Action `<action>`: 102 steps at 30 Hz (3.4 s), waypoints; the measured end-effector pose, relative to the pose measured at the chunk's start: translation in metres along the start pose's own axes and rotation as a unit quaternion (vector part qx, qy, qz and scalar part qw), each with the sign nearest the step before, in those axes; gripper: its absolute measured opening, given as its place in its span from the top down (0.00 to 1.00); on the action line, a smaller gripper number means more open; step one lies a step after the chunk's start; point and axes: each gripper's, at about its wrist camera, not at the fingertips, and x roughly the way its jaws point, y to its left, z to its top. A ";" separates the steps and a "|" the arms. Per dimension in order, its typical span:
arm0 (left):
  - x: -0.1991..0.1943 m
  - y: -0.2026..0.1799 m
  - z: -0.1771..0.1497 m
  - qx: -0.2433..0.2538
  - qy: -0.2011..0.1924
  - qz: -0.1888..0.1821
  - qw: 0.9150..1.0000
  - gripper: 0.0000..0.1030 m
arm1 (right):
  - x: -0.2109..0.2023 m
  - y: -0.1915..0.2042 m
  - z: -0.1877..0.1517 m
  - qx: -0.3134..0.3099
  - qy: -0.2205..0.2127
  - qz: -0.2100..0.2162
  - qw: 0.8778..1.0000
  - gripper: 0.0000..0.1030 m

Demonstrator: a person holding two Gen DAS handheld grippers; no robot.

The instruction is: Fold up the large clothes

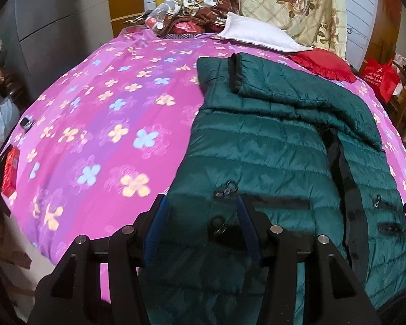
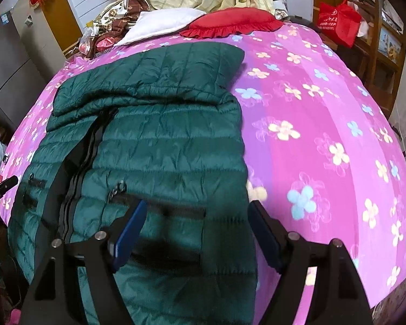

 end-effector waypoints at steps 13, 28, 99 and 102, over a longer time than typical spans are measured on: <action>-0.018 0.020 -0.033 0.000 0.011 0.009 1.000 0.57 | -0.018 0.004 -0.037 -0.006 0.017 0.002 1.000 0.21; -0.023 0.038 -0.061 -0.003 0.035 0.015 0.999 0.57 | -0.034 -0.011 -0.076 -0.002 0.044 0.005 0.999 0.19; -0.068 0.031 0.020 -0.031 -0.062 -0.075 0.995 0.97 | -0.075 -0.018 -0.002 -0.010 -0.092 0.134 0.987 0.75; -0.066 0.027 0.033 -0.032 -0.074 -0.068 0.994 0.97 | -0.073 -0.019 0.014 -0.007 -0.102 0.131 0.986 0.75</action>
